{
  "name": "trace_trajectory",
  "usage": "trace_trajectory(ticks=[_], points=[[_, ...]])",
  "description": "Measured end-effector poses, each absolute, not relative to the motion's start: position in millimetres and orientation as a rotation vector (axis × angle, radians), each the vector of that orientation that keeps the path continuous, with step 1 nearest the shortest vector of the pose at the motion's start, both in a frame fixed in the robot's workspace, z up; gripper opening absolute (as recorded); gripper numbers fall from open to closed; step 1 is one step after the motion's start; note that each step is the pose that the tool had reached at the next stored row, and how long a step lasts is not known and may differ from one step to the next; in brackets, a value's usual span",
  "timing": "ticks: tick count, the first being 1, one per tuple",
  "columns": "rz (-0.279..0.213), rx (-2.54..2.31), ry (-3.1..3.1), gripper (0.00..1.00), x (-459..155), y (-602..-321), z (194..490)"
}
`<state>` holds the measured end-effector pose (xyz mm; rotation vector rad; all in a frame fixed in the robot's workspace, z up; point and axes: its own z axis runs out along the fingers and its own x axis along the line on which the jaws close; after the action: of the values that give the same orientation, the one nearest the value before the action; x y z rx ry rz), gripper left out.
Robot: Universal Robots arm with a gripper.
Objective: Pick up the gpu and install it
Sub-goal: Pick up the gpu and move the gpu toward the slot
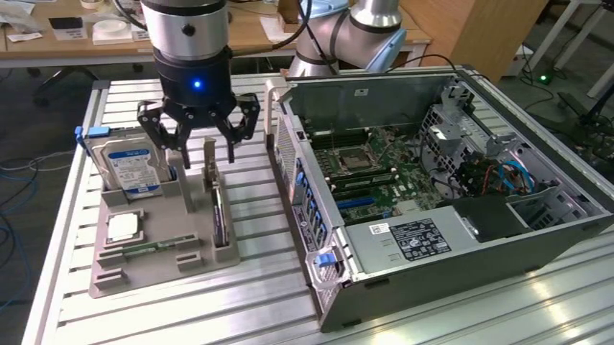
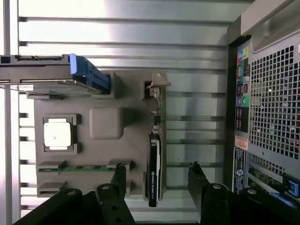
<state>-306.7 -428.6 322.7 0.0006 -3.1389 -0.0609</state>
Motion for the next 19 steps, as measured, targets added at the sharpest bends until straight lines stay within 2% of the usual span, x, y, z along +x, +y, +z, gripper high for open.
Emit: trace_trajectory(ticks=[19], points=[[-0.061, 0.0, -3.139, 0.65, -306.7, -431.7, 288.2]])
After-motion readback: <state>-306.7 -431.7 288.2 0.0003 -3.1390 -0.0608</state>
